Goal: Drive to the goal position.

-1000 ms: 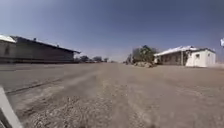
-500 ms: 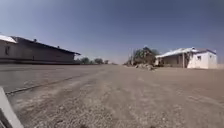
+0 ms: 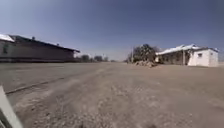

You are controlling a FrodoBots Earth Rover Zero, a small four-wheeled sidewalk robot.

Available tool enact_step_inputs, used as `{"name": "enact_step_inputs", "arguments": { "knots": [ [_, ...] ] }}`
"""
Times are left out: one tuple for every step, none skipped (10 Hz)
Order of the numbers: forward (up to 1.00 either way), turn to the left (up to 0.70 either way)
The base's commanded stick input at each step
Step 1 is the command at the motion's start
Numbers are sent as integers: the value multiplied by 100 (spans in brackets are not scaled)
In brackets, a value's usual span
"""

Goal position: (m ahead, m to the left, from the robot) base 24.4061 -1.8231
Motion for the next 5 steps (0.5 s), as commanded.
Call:
{"name": "enact_step_inputs", "arguments": {
  "knots": [
    [70, 0],
    [70, 0],
    [70, 0],
    [70, 0],
    [70, 0]
  ]
}}
